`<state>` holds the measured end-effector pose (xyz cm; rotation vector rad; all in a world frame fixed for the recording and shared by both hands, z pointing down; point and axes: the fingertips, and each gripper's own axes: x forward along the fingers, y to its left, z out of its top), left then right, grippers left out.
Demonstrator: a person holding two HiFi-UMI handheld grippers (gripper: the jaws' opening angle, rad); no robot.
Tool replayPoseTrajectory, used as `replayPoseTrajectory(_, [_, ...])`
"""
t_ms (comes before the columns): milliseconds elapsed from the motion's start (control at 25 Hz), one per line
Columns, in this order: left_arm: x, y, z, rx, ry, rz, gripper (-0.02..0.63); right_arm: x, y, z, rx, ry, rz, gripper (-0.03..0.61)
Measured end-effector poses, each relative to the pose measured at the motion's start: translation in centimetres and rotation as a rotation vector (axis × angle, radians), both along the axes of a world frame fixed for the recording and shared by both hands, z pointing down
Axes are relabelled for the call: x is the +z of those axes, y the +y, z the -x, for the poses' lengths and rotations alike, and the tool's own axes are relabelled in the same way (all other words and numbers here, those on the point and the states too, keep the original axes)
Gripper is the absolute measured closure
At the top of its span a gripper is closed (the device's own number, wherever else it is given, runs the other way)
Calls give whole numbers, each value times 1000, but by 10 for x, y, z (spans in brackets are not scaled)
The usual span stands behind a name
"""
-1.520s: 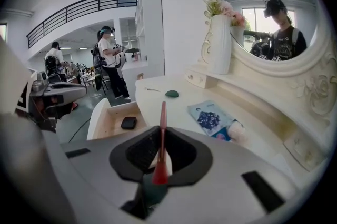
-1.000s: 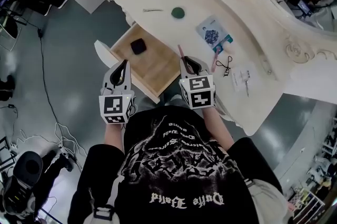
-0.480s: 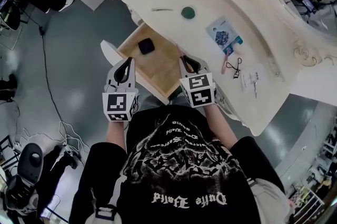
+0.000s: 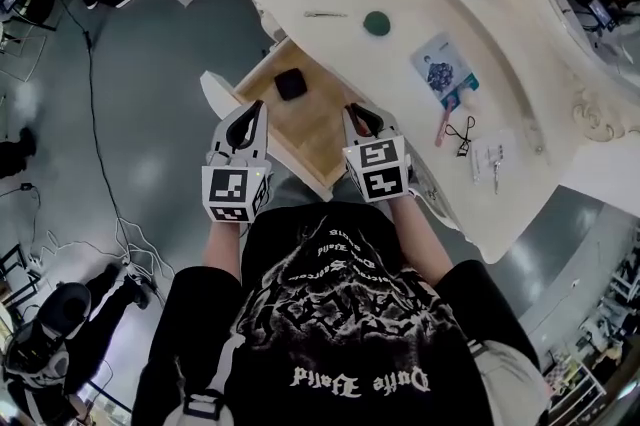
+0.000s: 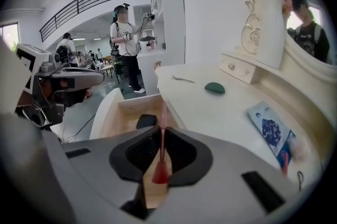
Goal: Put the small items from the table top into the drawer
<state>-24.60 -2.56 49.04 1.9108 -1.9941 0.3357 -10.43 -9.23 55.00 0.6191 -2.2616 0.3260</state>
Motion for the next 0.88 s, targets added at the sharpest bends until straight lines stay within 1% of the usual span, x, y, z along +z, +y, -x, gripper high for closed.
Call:
replayPoseTrajectory(200, [5, 0, 8, -8, 17, 10, 598, 14, -1, 9, -8, 9, 20, 529])
replayPoseTrajectory(360, [7, -2, 13, -20, 48, 9, 598, 26, 0, 14, -21, 27, 42, 529])
replayPoseTrajectory(480, [8, -3, 15, -19, 42, 20, 598, 33, 1, 17, -13, 25, 59, 529])
replayPoseTrajectory(680, [8, -4, 15, -7, 22, 25, 598, 42, 5, 22, -26, 35, 61, 529])
replayPoseTrajectory(880, [11, -2, 18, -9, 26, 37, 598, 57, 3, 26, -18, 39, 81, 529])
